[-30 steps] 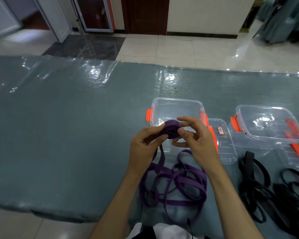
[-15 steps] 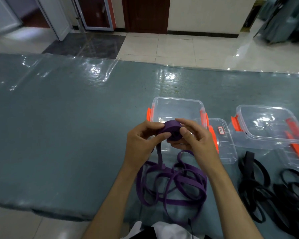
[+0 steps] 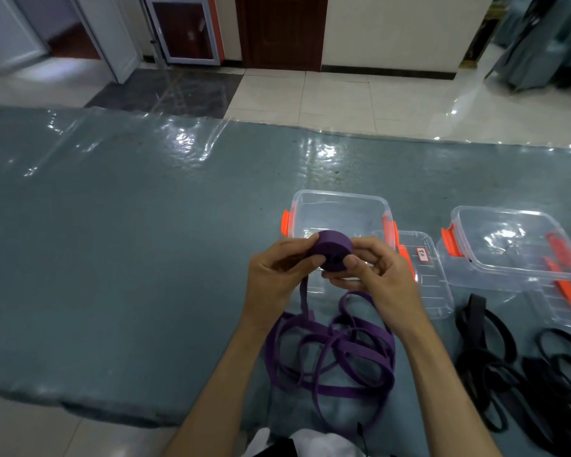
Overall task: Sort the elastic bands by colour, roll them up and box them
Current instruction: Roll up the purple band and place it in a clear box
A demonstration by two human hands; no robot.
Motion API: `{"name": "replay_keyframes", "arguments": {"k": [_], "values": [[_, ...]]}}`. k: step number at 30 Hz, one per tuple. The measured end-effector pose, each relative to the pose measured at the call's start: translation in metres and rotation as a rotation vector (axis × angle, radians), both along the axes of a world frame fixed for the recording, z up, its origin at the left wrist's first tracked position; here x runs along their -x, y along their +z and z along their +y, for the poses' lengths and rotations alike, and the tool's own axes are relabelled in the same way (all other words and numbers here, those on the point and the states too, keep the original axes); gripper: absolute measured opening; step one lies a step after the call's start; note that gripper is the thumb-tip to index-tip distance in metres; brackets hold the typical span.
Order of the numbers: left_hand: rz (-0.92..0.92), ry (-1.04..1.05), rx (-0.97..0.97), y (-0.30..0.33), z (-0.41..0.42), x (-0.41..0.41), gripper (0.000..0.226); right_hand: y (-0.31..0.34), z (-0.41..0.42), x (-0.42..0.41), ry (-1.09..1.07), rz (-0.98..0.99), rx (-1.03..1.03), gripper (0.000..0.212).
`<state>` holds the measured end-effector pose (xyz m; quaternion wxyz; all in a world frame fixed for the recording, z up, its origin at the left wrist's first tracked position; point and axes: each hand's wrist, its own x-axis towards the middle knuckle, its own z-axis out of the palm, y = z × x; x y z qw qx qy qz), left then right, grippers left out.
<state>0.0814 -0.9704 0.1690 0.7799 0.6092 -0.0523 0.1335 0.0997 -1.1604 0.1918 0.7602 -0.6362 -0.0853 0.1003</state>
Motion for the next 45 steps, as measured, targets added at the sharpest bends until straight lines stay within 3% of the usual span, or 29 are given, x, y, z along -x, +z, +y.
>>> {"name": "replay_keyframes", "arguments": {"k": [4, 7, 12, 16, 22, 28, 33, 40, 42, 45], "values": [[-0.003, 0.048, -0.107, 0.008, 0.002, 0.003, 0.035, -0.003, -0.008, 0.0, 0.102, -0.043, 0.168, 0.034], [0.01, 0.09, -0.169, 0.01, 0.001, 0.006, 0.027, -0.001, -0.011, -0.001, 0.064, -0.126, 0.297, 0.03], [-0.043, 0.062, -0.208, 0.011, -0.007, 0.006, 0.031, -0.003, -0.003, 0.0, -0.08, -0.077, 0.1, 0.028], [0.002, 0.004, -0.22, 0.012, -0.002, 0.005, 0.044, -0.005, -0.001, 0.003, -0.016, -0.002, -0.021, 0.031], [0.039, 0.044, -0.134, 0.011, -0.001, 0.007, 0.032, 0.0, -0.01, -0.003, 0.041, 0.006, 0.221, 0.029], [0.045, 0.057, -0.154, -0.001, -0.005, 0.008, 0.027, 0.005, 0.004, -0.003, 0.067, 0.041, 0.096, 0.025], [0.053, -0.016, -0.235, 0.004, 0.006, 0.002, 0.038, 0.0, 0.007, -0.004, 0.042, 0.076, 0.022, 0.022], [0.049, 0.051, -0.138, 0.015, 0.007, -0.001, 0.035, 0.001, 0.002, -0.01, -0.022, -0.126, 0.243, 0.02], [0.034, 0.088, -0.121, 0.016, 0.004, -0.002, 0.029, 0.001, 0.002, -0.01, -0.008, -0.099, 0.168, 0.03], [0.03, 0.082, -0.106, 0.015, 0.003, -0.004, 0.024, -0.003, 0.004, -0.008, -0.026, -0.046, 0.046, 0.026]]}}
